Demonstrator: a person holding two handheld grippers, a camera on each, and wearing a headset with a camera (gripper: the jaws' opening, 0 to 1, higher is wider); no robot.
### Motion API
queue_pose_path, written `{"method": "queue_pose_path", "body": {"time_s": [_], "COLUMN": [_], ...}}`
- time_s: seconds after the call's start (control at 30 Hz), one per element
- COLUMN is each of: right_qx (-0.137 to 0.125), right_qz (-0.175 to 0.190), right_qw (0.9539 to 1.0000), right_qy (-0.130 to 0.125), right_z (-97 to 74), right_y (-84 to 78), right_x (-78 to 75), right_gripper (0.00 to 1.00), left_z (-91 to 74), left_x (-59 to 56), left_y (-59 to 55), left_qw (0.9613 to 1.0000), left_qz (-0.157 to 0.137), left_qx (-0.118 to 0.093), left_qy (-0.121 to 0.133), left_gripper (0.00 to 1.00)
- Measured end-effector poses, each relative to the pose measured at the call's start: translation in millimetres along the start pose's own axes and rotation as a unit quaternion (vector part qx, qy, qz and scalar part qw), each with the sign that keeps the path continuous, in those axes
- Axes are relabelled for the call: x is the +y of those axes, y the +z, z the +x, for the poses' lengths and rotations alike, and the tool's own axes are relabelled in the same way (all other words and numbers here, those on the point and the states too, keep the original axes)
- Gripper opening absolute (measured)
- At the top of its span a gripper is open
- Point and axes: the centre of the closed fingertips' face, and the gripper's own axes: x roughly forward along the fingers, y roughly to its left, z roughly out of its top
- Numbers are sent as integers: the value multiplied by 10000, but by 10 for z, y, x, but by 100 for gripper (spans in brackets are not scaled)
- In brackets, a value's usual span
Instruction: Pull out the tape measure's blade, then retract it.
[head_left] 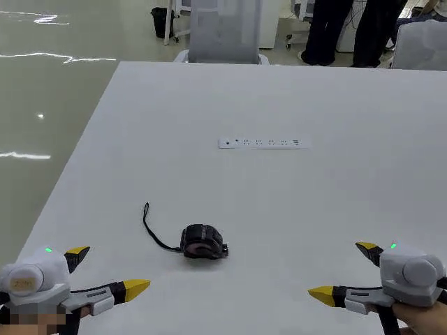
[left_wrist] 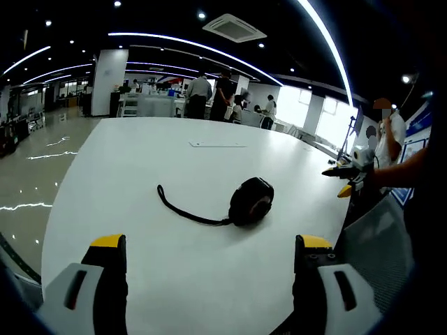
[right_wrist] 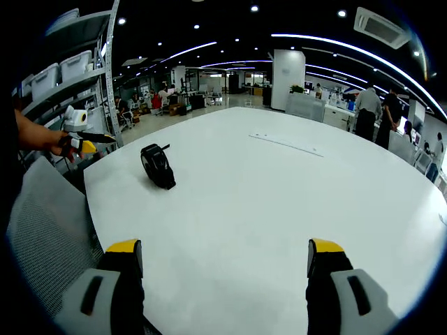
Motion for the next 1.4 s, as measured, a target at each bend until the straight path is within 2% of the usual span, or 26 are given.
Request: {"method": "queue_pose_path", "body": {"time_s": [0.03,0.1,0.2,0.23,0.3,0.4,0.57,0.9,1.0,1.13,1.4], "right_qx": [-22,-108,-86,-87,-107,-75,21,93,95,99,61], "right_qz": [9,-2,-21,-9,46,81,165,208,210,187,188], "right_qw": [10000,9999,9999,9999,9998,9997,9995,9995,9994,9994,9993], "right_qy": [-19,-37,-60,-85,-144,-211,-258,-237,-247,-276,-312], "right_z": [-27,-89,-169,-207,-276,-334,-334,-332,-358,-384,-423], "right_y": [-7,-24,-76,-86,-94,-127,-218,-271,-272,-299,-314], "right_x": [-8,-14,-26,-42,-72,-96,-112,-57,-50,-96,-104], "right_gripper": [100,100,100,100,100,100,100,100,100,100,100], "left_z": [-22,-82,-127,-154,-205,-237,-243,-267,-271,-252,-218], "left_x": [10,41,90,122,144,142,237,201,186,109,110], "left_y": [33,50,-20,-37,18,93,39,-56,-60,-60,-48], "left_qw": [9999,9998,10000,9998,9998,9999,9997,9996,9997,9999,9999], "left_qz": [-107,-90,-86,-197,-194,-36,-165,-198,-173,-61,-94], "left_qx": [-97,-150,15,94,36,-80,26,92,99,134,135], "left_qy": [-3,-5,-11,23,58,49,194,182,171,38,39], "left_gripper": [99,99,99,99,99,99,99,99,99,99,99]}}
